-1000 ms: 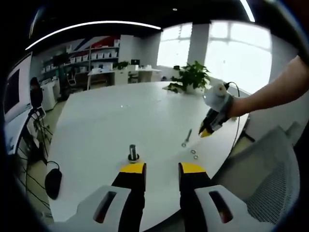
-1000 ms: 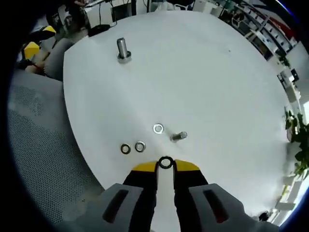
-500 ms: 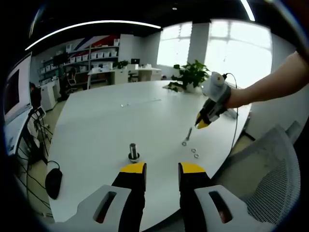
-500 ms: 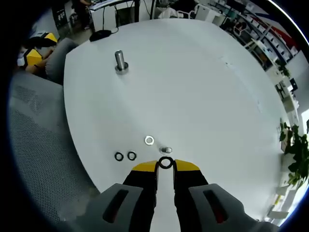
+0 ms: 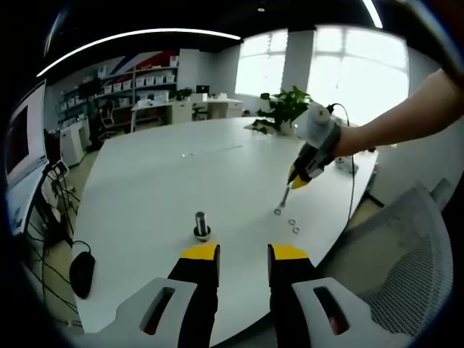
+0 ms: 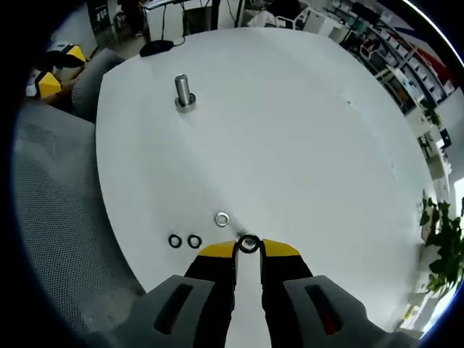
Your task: Place the washer onto the threaded stud by aligning its center hole with the stud, sliding it down to the base, and recovering from edge contact or off-axis alignment until the washer reaches the visible bottom stop.
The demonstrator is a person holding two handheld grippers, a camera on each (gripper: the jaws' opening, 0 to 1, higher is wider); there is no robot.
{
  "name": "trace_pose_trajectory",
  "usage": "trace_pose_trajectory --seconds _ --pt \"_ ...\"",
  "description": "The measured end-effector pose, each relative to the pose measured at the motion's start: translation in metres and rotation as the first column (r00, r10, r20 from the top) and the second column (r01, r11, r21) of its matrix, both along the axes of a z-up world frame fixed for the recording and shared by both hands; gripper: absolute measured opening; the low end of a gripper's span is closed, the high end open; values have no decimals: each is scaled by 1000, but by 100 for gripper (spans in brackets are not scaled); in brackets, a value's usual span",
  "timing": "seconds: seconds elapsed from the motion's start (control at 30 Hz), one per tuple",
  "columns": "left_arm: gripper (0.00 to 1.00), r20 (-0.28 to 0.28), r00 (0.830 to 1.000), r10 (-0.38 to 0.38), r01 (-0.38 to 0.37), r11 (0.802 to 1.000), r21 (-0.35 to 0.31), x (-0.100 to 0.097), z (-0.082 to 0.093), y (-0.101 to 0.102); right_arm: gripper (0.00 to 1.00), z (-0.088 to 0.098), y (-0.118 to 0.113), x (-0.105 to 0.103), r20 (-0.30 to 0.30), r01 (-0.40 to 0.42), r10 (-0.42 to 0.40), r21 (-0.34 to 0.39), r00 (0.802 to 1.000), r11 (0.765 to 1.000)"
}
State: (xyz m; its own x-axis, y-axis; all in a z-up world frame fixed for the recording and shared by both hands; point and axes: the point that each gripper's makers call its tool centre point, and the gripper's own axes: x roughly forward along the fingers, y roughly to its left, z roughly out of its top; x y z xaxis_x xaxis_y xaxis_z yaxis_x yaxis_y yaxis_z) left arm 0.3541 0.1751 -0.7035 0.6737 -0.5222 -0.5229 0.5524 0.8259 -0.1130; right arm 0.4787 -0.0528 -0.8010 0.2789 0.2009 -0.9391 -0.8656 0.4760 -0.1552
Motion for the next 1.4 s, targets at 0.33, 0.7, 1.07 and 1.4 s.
trace_pose_trajectory --seconds 0.33,0.7,1.07,1.4 --pt "24 -6 1000 3 -3 1000 7 0 -1 1 14 -6 -2 0 -20 -6 6 -23 1000 1000" --pt "24 -14 1000 1 -1 1000 14 0 -4 1 14 -16 -2 4 -47 -5 4 -32 999 999" --pt "24 -21 1000 15 -15 1000 22 0 -6 5 14 -30 -1 1 -69 -21 17 -55 997 998" --pt "23 -38 999 8 -6 999 46 -1 -11 5 14 -46 -3 5 -98 -26 20 -59 995 998"
